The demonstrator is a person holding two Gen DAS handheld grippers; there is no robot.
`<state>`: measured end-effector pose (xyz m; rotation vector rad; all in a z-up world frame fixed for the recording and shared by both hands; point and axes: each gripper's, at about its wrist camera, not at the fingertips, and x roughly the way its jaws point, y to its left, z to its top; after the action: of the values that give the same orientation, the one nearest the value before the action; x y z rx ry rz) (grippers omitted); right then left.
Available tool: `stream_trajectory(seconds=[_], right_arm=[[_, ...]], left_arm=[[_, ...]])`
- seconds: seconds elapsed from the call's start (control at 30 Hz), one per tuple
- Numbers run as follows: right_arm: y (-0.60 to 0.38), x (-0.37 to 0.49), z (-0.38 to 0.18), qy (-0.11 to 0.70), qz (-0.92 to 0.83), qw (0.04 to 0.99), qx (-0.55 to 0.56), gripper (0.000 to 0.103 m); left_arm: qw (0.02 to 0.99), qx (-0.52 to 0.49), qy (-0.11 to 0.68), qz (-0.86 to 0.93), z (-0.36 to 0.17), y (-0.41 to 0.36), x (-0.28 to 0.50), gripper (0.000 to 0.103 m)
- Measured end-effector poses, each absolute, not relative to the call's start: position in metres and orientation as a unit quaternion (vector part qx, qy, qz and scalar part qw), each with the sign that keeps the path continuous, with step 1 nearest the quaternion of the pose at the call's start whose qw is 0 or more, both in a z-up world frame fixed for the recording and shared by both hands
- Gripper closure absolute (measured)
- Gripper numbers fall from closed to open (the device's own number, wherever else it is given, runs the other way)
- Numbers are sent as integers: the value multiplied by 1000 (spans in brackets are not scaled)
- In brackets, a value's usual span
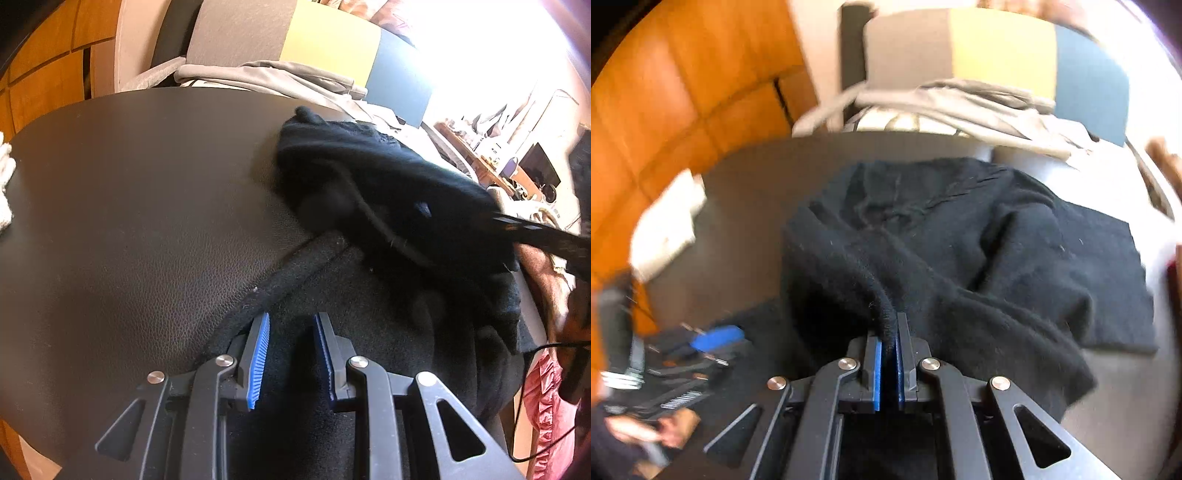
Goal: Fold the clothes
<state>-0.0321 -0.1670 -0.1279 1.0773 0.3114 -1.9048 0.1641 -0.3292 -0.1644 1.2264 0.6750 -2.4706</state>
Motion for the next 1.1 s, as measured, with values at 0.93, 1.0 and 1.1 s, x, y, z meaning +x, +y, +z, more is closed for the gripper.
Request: stream_trajectory(seconds=[0.93,1.0,1.1], right_arm=[[-1,-120,20,-182,-829,390,358,97],[-14,-126,32,-180,-822,406,357,97],[-40,-135,49,-175,-809,433,357,97]], left_arm=[[164,441,218,-855,-166,-334,164,78],[163,434,227,-856,-166,-335,168,78],[159,428,229,-860,-167,-326,179,78]])
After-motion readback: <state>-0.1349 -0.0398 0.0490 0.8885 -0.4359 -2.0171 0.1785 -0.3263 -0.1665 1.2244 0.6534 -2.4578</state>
